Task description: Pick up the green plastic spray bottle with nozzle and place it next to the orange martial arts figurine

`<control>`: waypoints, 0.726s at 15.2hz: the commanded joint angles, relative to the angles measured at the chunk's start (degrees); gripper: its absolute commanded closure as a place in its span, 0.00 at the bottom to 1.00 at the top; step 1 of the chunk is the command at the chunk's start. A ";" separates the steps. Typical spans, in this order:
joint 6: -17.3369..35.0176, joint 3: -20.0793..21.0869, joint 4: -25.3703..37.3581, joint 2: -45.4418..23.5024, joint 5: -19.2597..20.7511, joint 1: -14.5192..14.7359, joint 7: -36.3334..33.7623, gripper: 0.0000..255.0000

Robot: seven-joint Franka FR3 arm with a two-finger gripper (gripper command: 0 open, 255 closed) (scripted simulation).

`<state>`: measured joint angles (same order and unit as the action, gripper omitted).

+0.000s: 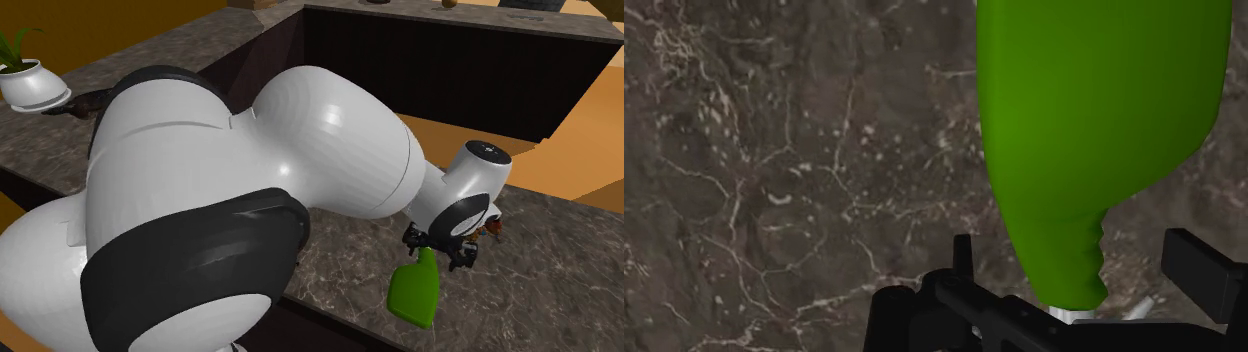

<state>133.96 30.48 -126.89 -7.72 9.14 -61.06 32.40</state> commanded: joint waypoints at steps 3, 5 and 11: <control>-5.73 0.69 2.11 4.38 -3.56 -0.45 2.44 0.00; -5.73 0.66 2.11 4.38 -3.56 -0.41 2.44 0.00; -5.73 0.65 2.11 4.38 -3.56 -0.41 2.44 0.00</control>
